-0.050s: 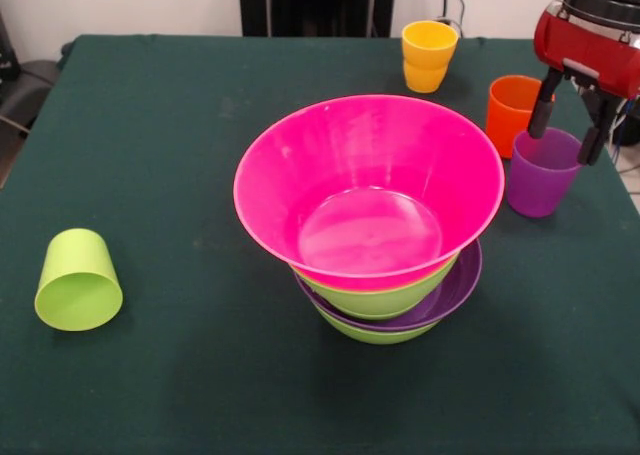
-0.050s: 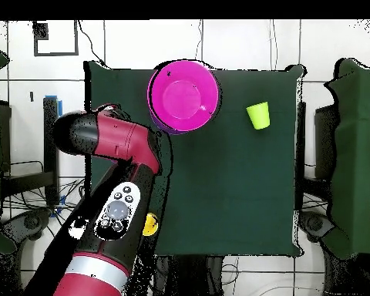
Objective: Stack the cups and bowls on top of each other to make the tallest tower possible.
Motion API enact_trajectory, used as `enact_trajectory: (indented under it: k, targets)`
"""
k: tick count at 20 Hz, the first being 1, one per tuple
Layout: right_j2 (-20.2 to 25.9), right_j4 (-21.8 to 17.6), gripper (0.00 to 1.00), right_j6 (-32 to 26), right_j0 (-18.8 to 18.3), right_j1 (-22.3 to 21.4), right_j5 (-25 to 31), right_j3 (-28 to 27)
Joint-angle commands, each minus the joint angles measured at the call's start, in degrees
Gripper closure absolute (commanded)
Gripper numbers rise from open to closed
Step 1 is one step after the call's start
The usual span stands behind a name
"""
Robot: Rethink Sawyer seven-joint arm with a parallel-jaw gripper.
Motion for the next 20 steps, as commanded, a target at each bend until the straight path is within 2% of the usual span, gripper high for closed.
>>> enact_trajectory:
  k: [1, 14, 20]
  targets:
    - [7.14, 1.17, 0.0, 10.08, 0.24, 2.95, -3.6, 3.53]
    - [8.85, 1.83, 0.0, 8.58, -0.62, 4.0, -5.55, 3.65]
    - [7.58, 2.03, 0.0, 10.14, 0.65, 4.21, -4.61, 3.1]
